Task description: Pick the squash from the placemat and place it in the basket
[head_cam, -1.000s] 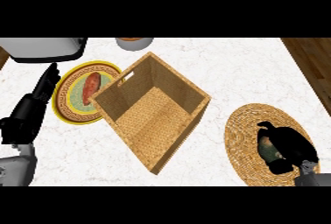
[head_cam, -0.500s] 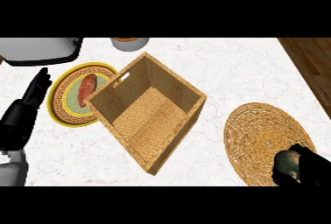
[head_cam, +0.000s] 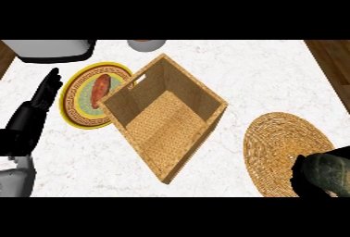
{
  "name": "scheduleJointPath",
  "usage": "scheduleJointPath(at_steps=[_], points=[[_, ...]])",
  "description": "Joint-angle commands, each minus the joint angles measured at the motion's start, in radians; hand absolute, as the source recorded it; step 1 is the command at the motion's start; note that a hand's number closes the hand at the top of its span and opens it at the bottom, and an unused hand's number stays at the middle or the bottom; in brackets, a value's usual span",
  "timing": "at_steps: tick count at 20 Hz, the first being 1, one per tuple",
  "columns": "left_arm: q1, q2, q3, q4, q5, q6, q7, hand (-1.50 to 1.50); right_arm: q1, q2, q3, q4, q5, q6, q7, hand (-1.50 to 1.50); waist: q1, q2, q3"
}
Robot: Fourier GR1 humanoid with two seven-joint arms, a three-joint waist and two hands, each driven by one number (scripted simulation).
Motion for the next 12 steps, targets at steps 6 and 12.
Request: scheduleJointPath(at_steps=[6, 12], points=[[-0.042, -0.021, -0.041, 0.010, -0.020, -0.006, -0.002, 0.00, -0.359, 0.011, 0.308, -0.201, 0.145, 0.257, 0.351, 1.50, 0.050, 0.012, -0.001], [-0.040, -0.033, -0.056, -0.010, -0.032, -0.001, 0.011, 0.00, -0.765, 0.011, 0.350, -0.015, 0.070, 0.350, 0.667, 1.50, 0.072, 0.011, -0.002]])
